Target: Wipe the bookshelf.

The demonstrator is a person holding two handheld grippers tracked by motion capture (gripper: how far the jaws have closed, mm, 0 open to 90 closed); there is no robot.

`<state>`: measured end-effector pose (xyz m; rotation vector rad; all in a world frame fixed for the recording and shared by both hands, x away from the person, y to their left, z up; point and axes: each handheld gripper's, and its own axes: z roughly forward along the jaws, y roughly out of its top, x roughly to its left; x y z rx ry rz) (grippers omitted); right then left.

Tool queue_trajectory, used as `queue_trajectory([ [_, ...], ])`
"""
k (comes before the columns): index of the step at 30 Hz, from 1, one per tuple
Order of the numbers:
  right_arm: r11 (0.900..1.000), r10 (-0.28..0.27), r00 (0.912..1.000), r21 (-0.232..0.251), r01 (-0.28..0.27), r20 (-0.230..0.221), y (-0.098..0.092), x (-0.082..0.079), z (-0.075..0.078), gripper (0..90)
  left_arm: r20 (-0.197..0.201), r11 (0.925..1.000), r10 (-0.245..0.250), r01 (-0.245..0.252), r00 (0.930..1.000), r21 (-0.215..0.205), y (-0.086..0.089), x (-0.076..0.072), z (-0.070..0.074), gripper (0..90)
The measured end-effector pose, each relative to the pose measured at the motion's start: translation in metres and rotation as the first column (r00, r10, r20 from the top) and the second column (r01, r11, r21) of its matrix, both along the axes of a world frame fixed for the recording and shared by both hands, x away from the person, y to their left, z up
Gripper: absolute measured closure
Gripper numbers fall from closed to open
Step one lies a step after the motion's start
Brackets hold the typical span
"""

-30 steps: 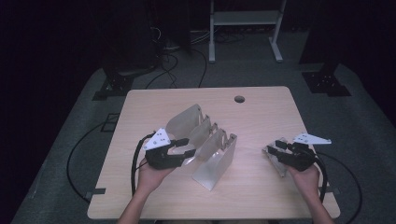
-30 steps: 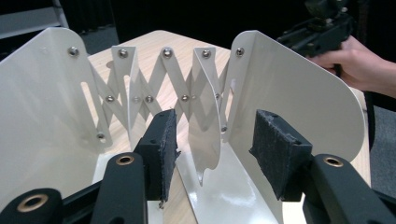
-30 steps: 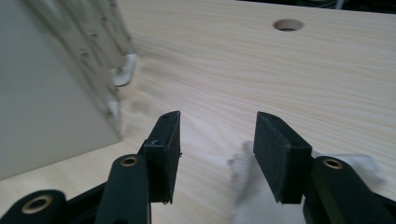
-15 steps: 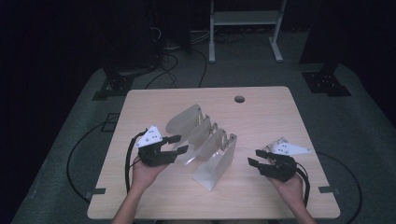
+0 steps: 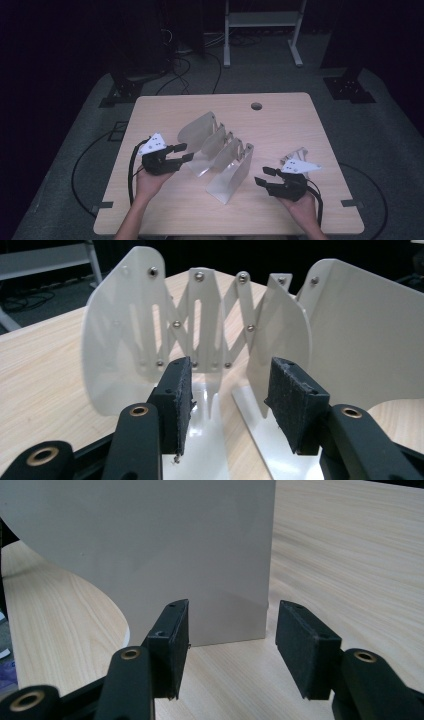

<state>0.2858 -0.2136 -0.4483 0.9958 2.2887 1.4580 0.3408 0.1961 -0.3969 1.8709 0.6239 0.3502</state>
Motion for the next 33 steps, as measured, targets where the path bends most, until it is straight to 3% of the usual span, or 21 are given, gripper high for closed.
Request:
queue_trajectory([
  [13,1.000,0.019,0.9998,0.001,-0.019,-0.004,0.007,-0.002,0.000,46.0,-0.003,0.9992,0.034,-0.034,0.9994,0.021,0.015,0.013,-0.008,52.7],
  [21,1.000,0.030,0.9996,0.001,-0.030,-0.001,0.010,-0.003,0.001,45.8,-0.022,0.9985,0.054,-0.054,0.9983,0.005,0.023,0.020,-0.011,53.5],
  [33,0.998,0.063,0.9980,-0.004,-0.063,0.008,0.018,-0.008,0.003,45.4,-0.032,0.9973,0.071,-0.070,0.9970,0.020,0.029,0.027,-0.015,53.7],
])
